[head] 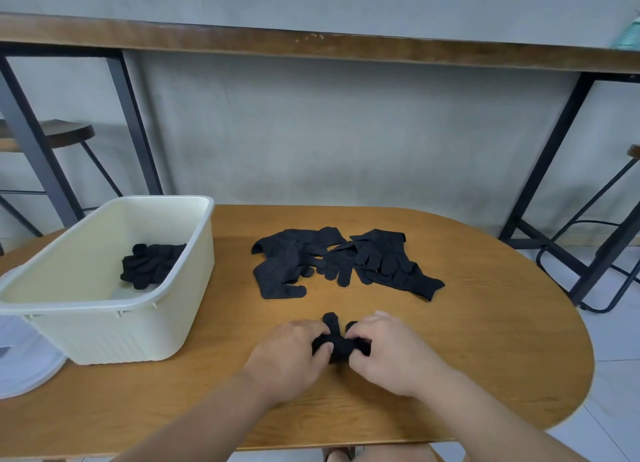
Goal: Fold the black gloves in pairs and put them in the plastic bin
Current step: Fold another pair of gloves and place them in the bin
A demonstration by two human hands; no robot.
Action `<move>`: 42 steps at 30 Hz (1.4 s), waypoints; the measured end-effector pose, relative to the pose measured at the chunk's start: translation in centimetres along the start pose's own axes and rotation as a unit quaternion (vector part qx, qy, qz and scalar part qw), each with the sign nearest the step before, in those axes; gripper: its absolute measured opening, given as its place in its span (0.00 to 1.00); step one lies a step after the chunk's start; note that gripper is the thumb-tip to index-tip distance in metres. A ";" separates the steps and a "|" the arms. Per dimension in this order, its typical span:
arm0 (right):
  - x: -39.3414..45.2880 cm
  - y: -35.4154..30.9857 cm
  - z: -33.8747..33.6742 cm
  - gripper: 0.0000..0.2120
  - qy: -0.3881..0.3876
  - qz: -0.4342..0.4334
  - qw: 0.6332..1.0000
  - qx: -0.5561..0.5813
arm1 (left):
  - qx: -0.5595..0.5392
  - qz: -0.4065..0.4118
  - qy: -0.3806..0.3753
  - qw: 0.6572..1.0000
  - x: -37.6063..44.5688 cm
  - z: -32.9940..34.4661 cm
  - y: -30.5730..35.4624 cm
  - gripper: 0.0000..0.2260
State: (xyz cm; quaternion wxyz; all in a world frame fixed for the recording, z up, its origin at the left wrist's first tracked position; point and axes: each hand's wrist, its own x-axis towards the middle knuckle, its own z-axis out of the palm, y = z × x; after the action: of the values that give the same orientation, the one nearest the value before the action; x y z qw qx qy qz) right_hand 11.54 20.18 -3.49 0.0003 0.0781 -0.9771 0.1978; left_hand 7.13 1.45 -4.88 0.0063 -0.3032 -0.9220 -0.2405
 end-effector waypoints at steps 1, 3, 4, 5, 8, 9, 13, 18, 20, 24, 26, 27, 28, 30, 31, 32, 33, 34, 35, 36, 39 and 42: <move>0.3 0.0 -0.3 0.12 -0.011 0.030 0.998 0.050 | -0.033 -0.032 -0.009 0.999 0.2 0.0 -0.2 0.09; 1.2 0.1 -0.6 0.09 -0.022 0.081 0.987 0.137 | -0.055 -0.073 -0.016 0.996 0.8 0.3 -0.6 0.08; 1.6 0.2 -0.5 0.08 -0.017 0.093 0.983 0.160 | -0.059 -0.087 -0.009 0.994 1.1 0.5 -0.9 0.08; 2.1 0.3 -0.3 0.08 -0.004 0.099 0.982 0.163 | -0.057 -0.096 0.009 0.994 1.4 0.6 -1.1 0.08; 3.3 0.9 0.7 0.07 0.075 0.078 0.991 0.079 | -0.001 -0.068 0.082 0.994 2.0 0.6 -1.7 0.10; 3.4 1.0 0.9 0.06 0.096 0.062 0.992 0.053 | 0.023 -0.032 0.089 0.995 2.1 0.6 -1.6 0.08; 3.4 1.1 2.0 0.08 0.134 -0.062 0.987 -0.066 | 0.100 0.095 0.049 0.989 2.3 1.1 -2.2 0.05; 2.9 1.6 2.1 0.18 0.072 -0.100 0.989 -0.076 | 0.066 0.131 0.046 0.988 0.9 1.5 -3.3 0.13; 2.7 1.9 2.1 0.22 0.036 -0.094 0.992 -0.073 | 0.064 0.126 0.038 0.989 0.5 1.5 -3.4 0.16; 3.3 1.6 1.5 0.23 0.007 -0.095 0.992 -0.078 | 0.066 0.098 0.015 0.993 1.0 1.1 -2.9 0.14; 4.0 1.0 0.9 0.17 -0.003 -0.101 0.991 -0.082 | 0.098 0.080 -0.003 0.992 1.5 -0.1 -2.3 0.12; 4.1 0.8 0.7 0.14 -0.012 -0.100 0.991 -0.092 | 0.123 0.072 -0.022 0.990 1.8 -0.5 -1.6 0.10; 4.6 0.1 0.4 0.11 -0.016 -0.106 0.989 -0.104 | 0.160 0.059 -0.038 0.985 1.9 -1.6 -1.4 0.08; 4.4 -0.3 -0.4 0.09 -0.023 -0.089 0.989 -0.113 | 0.238 0.056 -0.075 0.967 2.5 -2.9 0.4 0.06; 4.6 -1.0 -1.2 0.09 -0.023 -0.084 0.989 -0.116 | 0.263 0.053 -0.073 0.960 2.7 -4.2 0.9 0.06; 5.0 -1.8 -2.2 0.09 -0.016 -0.085 0.988 -0.127 | 0.282 0.051 -0.059 0.956 2.7 -5.6 1.3 0.06; 5.3 -3.0 -3.6 0.10 -0.004 -0.084 0.987 -0.135 | 0.296 0.053 -0.036 0.953 2.7 -7.4 1.6 0.06; 5.9 -4.5 -5.0 0.10 0.009 -0.087 0.988 -0.130 | 0.305 0.058 -0.007 0.951 2.6 -9.6 1.6 0.06; 6.6 -6.3 -6.5 0.11 0.027 -0.095 0.988 -0.119 | 0.309 0.061 0.020 0.949 2.5 -11.9 1.3 0.05; 7.4 -8.3 -7.9 0.10 0.045 -0.107 0.988 -0.103 | 0.313 0.062 0.045 0.947 2.5 -14.3 0.8 0.05; 10.9 -14.8 -10.8 0.06 0.065 -0.131 0.989 -0.025 | 0.305 0.017 0.072 0.949 2.1 -22.3 -2.0 0.08; 16.4 -20.5 -10.6 0.06 0.036 -0.147 0.988 0.016 | 0.236 -0.085 0.011 0.968 1.8 -28.4 -6.1 0.09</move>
State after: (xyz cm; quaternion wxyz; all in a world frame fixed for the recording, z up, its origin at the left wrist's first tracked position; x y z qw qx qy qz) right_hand -1.83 3.14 14.73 0.0631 0.2134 -0.9511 0.2142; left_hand -1.58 -14.59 17.82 0.0678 -0.2110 -0.9749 -0.0190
